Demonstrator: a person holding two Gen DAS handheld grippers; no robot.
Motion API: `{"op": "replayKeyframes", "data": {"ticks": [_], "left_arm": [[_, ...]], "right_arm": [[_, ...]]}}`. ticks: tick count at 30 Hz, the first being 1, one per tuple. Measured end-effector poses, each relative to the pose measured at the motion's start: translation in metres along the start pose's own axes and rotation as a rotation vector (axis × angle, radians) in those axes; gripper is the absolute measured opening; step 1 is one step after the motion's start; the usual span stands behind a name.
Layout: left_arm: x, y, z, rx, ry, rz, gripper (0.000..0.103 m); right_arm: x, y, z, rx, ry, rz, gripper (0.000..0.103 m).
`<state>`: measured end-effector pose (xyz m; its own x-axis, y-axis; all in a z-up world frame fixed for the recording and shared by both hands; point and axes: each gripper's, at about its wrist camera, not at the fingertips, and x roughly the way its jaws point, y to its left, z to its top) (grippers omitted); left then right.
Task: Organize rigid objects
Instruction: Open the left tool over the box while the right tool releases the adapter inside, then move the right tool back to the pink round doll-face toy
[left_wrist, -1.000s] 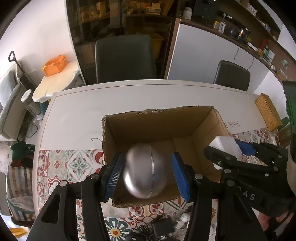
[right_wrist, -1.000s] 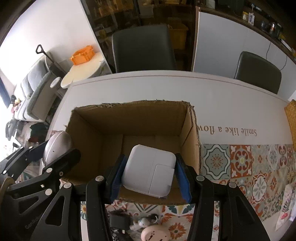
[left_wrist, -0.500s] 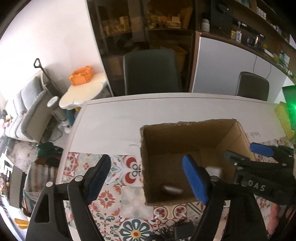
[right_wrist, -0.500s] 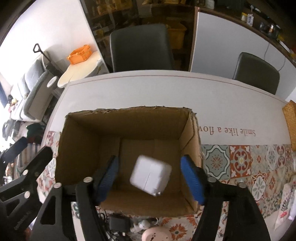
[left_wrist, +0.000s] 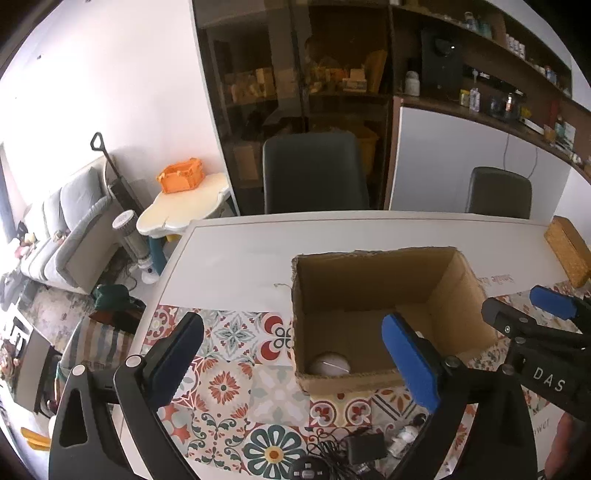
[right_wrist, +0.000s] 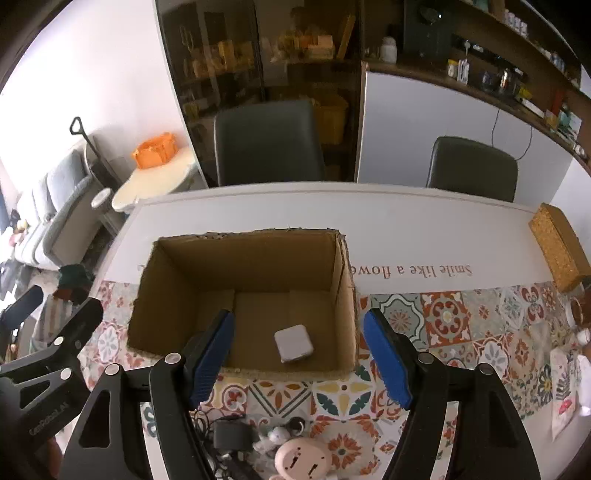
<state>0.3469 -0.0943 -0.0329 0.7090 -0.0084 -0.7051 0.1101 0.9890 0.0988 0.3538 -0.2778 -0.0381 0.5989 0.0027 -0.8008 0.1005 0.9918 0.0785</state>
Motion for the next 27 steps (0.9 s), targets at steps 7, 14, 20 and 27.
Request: {"op": "replayKeyframes", "data": {"ticks": [7, 14, 20, 27], "left_arm": [[-0.026, -0.003, -0.024, 0.002, -0.047, 0.014, 0.099], [-0.051, -0.008, -0.045, 0.005, -0.087, 0.03, 0.103], [-0.057, -0.006, -0.061, -0.015, -0.087, 0.036, 0.103], [-0.049, -0.003, -0.079, -0.047, -0.023, 0.032, 0.103]], "right_arm": [[-0.029, -0.006, -0.023, -0.009, -0.05, -0.015, 0.075], [-0.042, -0.012, -0.049, -0.011, -0.055, -0.002, 0.076], [-0.049, -0.014, -0.067, -0.016, -0.062, 0.001, 0.084], [-0.04, -0.014, -0.087, -0.004, -0.005, 0.023, 0.091]]}}
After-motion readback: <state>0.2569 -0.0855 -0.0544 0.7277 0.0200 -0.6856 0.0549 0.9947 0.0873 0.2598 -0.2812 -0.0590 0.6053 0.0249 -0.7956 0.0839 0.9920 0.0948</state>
